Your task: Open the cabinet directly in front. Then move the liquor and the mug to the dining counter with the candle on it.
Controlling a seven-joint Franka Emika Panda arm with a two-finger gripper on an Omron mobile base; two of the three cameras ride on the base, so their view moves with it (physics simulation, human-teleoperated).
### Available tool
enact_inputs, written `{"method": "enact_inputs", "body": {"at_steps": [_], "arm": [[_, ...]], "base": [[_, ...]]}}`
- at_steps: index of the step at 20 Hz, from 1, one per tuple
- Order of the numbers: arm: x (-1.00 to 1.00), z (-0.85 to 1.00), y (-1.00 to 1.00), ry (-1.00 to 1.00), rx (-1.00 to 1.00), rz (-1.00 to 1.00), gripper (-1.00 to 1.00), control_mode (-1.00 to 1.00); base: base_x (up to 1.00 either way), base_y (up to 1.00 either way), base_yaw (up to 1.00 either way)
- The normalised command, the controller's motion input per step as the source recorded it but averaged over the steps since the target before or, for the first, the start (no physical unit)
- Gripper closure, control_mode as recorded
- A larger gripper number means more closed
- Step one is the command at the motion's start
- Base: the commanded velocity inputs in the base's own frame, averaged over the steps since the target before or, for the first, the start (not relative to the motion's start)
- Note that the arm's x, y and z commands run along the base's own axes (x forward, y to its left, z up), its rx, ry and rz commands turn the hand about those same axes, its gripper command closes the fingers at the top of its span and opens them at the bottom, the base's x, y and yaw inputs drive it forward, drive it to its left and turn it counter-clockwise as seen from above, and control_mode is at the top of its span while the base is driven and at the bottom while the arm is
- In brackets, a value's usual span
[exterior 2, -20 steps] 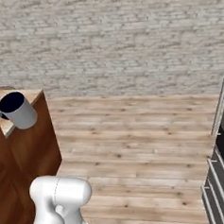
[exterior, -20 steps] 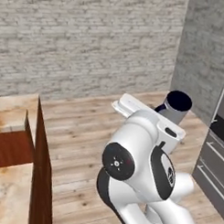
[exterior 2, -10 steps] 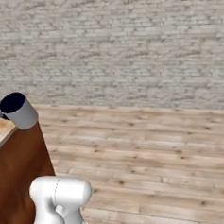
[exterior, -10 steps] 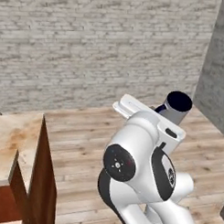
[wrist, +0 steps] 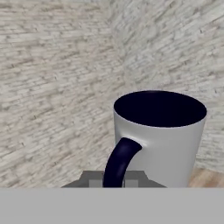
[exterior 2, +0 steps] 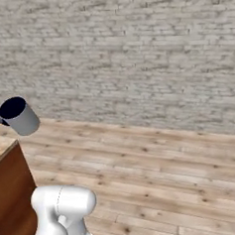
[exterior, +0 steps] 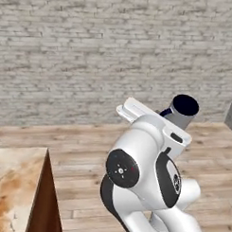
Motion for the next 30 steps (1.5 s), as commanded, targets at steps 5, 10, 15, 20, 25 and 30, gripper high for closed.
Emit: {"method": "enact_inputs", "body": {"at_steps": [5,10,15,20,25,30], "arm": [[0.0,0.0,0.0,0.0,0.0,0.0,1.0,1.0],[0.0,0.0,0.0,0.0,0.0,0.0,1.0,1.0],[0.0,0.0,0.0,0.0,0.0,0.0,1.0,1.0],[0.0,0.0,0.0,0.0,0.0,0.0,1.0,1.0],[0.0,0.0,0.0,0.0,0.0,0.0,1.0,1.0],[0.0,0.0,0.0,0.0,0.0,0.0,1.0,1.0]], "base": [[1.0,-0.12,0.25],[1.0,-0.09,0.27],[1.0,-0.07,0.29],[1.0,0.0,0.4],[1.0,0.0,0.46],[1.0,0.0,0.47]]}}
